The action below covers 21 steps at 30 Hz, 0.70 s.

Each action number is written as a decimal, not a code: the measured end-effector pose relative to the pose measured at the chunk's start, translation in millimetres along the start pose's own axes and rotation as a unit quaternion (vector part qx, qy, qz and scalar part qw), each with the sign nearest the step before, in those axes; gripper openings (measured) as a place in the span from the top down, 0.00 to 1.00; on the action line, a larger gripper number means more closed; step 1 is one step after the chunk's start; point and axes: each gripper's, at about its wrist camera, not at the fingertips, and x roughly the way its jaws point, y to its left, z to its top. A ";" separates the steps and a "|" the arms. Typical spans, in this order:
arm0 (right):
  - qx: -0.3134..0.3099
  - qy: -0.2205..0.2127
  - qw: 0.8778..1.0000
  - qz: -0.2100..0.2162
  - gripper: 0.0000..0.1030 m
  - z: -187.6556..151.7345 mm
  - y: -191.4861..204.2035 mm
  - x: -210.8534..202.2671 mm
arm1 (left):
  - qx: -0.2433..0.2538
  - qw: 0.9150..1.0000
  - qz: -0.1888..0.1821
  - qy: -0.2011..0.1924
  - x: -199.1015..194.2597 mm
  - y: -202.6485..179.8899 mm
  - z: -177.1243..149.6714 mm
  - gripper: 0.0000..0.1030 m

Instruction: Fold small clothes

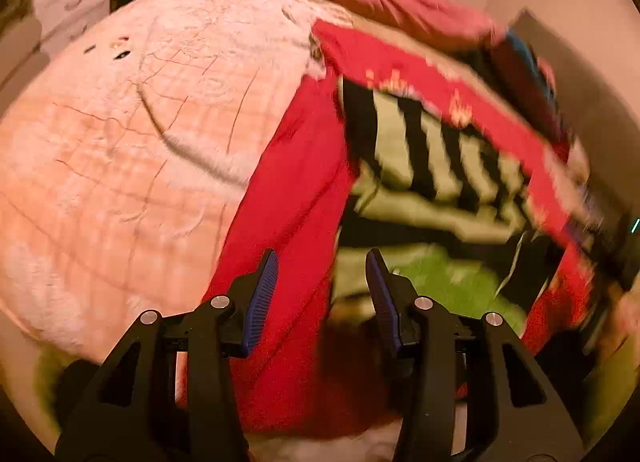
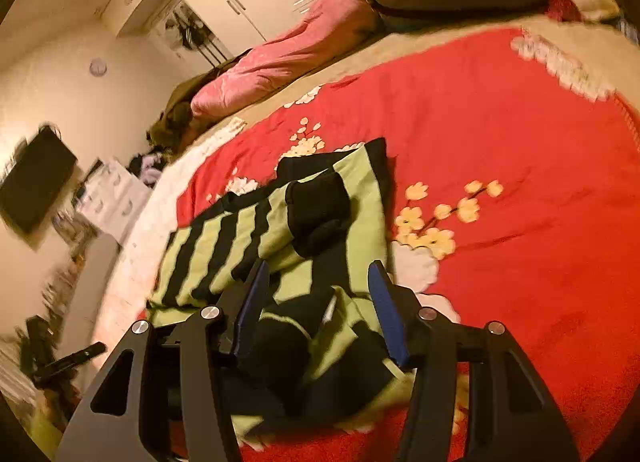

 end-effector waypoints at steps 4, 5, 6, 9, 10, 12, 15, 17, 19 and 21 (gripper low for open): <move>-0.017 0.022 0.999 0.019 0.33 -10.7 11.6 -12.1 | -0.008 0.998 -0.035 0.060 3.4 0.7 -30.3 0.60; -0.018 0.029 0.999 0.028 0.33 -13.7 14.1 -13.2 | -0.011 0.996 -0.052 0.068 4.2 0.4 -36.0 0.59; -0.022 0.039 0.998 0.032 0.33 -16.5 18.1 -11.8 | -0.017 0.995 -0.070 0.076 5.7 0.9 -40.2 0.56; -0.016 0.076 0.996 0.036 0.29 -23.6 24.9 3.2 | -0.053 0.981 -0.156 0.103 19.1 -0.9 -50.6 0.47; 0.006 0.089 0.995 0.040 0.26 -27.1 22.6 12.0 | -0.053 0.978 -0.165 0.118 26.6 -5.1 -54.7 0.45; 0.025 0.112 0.992 0.052 0.26 -33.9 22.6 23.3 | -0.039 0.980 -0.144 0.131 36.0 -11.3 -59.1 0.43; 0.016 0.117 0.992 0.046 0.26 -37.3 25.4 25.1 | -0.034 0.978 -0.136 0.153 46.6 -14.4 -67.1 0.38; 0.019 0.114 0.992 0.055 0.26 -37.6 25.0 23.5 | -0.042 0.975 -0.146 0.162 53.5 -13.5 -71.1 0.36; 0.024 0.118 0.991 0.056 0.26 -38.3 23.1 25.2 | -0.055 0.971 -0.156 0.171 60.3 -12.8 -73.3 0.34; 0.035 0.123 0.990 0.061 0.31 -39.6 19.9 29.1 | -0.060 0.970 -0.166 0.165 61.9 -13.4 -73.4 0.32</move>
